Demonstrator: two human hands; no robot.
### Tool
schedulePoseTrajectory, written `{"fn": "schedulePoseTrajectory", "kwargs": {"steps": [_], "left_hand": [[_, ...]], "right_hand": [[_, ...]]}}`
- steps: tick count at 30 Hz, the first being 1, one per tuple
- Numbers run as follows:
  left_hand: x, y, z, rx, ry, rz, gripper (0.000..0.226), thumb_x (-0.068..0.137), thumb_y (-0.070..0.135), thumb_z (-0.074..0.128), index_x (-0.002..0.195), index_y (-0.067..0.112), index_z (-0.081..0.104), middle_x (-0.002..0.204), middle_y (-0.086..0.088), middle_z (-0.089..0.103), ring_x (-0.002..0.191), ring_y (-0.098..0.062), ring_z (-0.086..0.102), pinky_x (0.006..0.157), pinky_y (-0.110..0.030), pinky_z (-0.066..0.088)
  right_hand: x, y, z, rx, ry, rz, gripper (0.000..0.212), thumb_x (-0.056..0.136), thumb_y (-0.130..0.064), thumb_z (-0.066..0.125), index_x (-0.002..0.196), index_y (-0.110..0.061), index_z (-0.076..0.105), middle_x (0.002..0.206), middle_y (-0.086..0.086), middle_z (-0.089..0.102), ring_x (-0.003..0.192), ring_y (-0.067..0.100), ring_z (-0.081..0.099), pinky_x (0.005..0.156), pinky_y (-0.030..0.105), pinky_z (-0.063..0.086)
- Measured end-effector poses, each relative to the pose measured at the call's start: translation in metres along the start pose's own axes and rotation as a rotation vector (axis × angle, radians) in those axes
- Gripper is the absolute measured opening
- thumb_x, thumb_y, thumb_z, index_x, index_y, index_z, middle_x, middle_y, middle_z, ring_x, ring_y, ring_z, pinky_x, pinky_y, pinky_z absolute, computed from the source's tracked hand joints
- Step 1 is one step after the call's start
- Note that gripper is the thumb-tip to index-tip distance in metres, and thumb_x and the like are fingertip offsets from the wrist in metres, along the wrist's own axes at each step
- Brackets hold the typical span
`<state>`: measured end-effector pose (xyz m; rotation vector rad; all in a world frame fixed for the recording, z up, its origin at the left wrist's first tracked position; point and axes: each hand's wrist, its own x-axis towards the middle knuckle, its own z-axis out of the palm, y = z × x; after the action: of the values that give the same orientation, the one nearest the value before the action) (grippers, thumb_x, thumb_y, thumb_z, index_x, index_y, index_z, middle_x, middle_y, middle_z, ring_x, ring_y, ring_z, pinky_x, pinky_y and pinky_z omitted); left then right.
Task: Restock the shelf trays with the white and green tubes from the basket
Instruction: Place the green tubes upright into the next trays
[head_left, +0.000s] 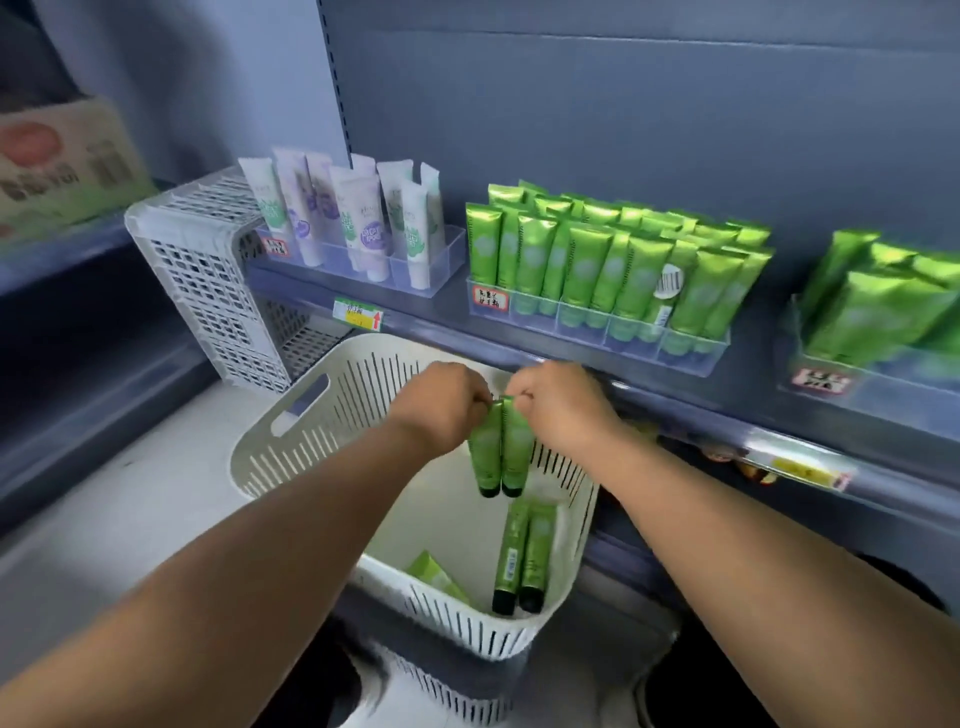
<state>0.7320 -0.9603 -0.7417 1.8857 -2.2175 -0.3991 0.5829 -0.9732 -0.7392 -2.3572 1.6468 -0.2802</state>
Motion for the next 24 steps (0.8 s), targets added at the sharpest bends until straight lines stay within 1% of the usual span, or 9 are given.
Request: {"fn": "schedulePoseTrajectory", "kwargs": {"steps": [2, 5, 7, 10, 12, 14, 18, 21, 24], "left_hand": [[-0.003, 0.020, -0.020, 0.023, 0.059, 0.028, 0.018, 0.084, 0.016, 0.056, 0.088, 0.012, 0.073, 0.092, -0.009, 0.071, 0.091, -0.030, 0.063, 0.079, -0.034, 0.051], [-0.006, 0.053, -0.045, 0.032, 0.147, 0.089, 0.018, 0.085, 0.018, 0.056, 0.089, 0.019, 0.073, 0.093, -0.008, 0.072, 0.092, -0.030, 0.063, 0.079, -0.034, 0.052], [-0.005, 0.070, -0.056, 0.034, 0.184, 0.135, 0.019, 0.086, 0.018, 0.056, 0.092, 0.021, 0.074, 0.094, -0.006, 0.073, 0.091, -0.029, 0.064, 0.078, -0.034, 0.052], [-0.006, 0.105, -0.069, 0.042, 0.227, 0.220, 0.020, 0.087, 0.016, 0.056, 0.095, 0.016, 0.074, 0.094, -0.007, 0.073, 0.091, -0.028, 0.064, 0.078, -0.036, 0.053], [-0.003, 0.128, -0.075, 0.054, 0.243, 0.272, 0.019, 0.086, 0.015, 0.056, 0.092, 0.014, 0.074, 0.091, -0.008, 0.072, 0.089, -0.028, 0.064, 0.077, -0.035, 0.053], [0.001, 0.153, -0.080, 0.052, 0.254, 0.313, 0.019, 0.086, 0.016, 0.057, 0.093, 0.016, 0.075, 0.090, -0.007, 0.073, 0.090, -0.028, 0.065, 0.077, -0.032, 0.052], [0.011, 0.208, -0.082, 0.042, 0.284, 0.393, 0.021, 0.087, 0.018, 0.058, 0.101, 0.020, 0.074, 0.100, -0.008, 0.073, 0.100, -0.029, 0.064, 0.084, -0.033, 0.051], [0.022, 0.249, -0.077, 0.047, 0.265, 0.445, 0.020, 0.086, 0.018, 0.058, 0.097, 0.019, 0.074, 0.098, -0.010, 0.073, 0.098, -0.032, 0.064, 0.083, -0.035, 0.052], [0.033, 0.289, -0.069, 0.033, 0.252, 0.477, 0.019, 0.086, 0.017, 0.057, 0.095, 0.017, 0.074, 0.096, -0.012, 0.072, 0.097, -0.034, 0.063, 0.083, -0.036, 0.053]], "right_hand": [[-0.010, 0.002, -0.028, 0.051, 0.077, 0.015, 0.023, 0.088, -0.005, 0.053, 0.099, -0.011, 0.072, 0.104, 0.009, 0.071, 0.099, 0.028, 0.064, 0.085, 0.035, 0.052], [-0.027, 0.010, -0.066, 0.121, 0.182, 0.051, 0.024, 0.092, -0.009, 0.053, 0.103, -0.015, 0.073, 0.108, 0.005, 0.072, 0.100, 0.025, 0.065, 0.085, 0.026, 0.049], [-0.037, 0.015, -0.086, 0.110, 0.237, 0.042, 0.025, 0.093, -0.011, 0.054, 0.107, -0.017, 0.073, 0.112, 0.005, 0.071, 0.104, 0.025, 0.064, 0.086, 0.028, 0.048], [-0.057, 0.031, -0.119, 0.082, 0.323, 0.055, 0.025, 0.092, -0.012, 0.054, 0.110, -0.016, 0.072, 0.115, 0.006, 0.070, 0.110, 0.027, 0.062, 0.092, 0.030, 0.048], [-0.068, 0.044, -0.137, 0.061, 0.369, 0.081, 0.024, 0.091, -0.011, 0.054, 0.107, -0.010, 0.072, 0.115, 0.009, 0.069, 0.109, 0.028, 0.062, 0.091, 0.031, 0.049], [-0.078, 0.060, -0.152, 0.017, 0.411, 0.101, 0.022, 0.089, -0.009, 0.054, 0.102, -0.005, 0.071, 0.108, 0.015, 0.070, 0.104, 0.031, 0.062, 0.087, 0.037, 0.051], [-0.103, 0.096, -0.182, -0.063, 0.466, 0.139, 0.022, 0.089, -0.013, 0.056, 0.102, -0.012, 0.073, 0.107, 0.010, 0.072, 0.105, 0.031, 0.062, 0.086, 0.032, 0.049], [-0.119, 0.128, -0.202, -0.106, 0.494, 0.209, 0.022, 0.087, -0.013, 0.055, 0.098, -0.014, 0.074, 0.102, 0.011, 0.072, 0.101, 0.033, 0.062, 0.084, 0.035, 0.051], [-0.132, 0.159, -0.218, -0.111, 0.521, 0.268, 0.026, 0.089, -0.013, 0.054, 0.104, -0.019, 0.074, 0.109, 0.009, 0.071, 0.104, 0.033, 0.061, 0.086, 0.034, 0.049]]}}
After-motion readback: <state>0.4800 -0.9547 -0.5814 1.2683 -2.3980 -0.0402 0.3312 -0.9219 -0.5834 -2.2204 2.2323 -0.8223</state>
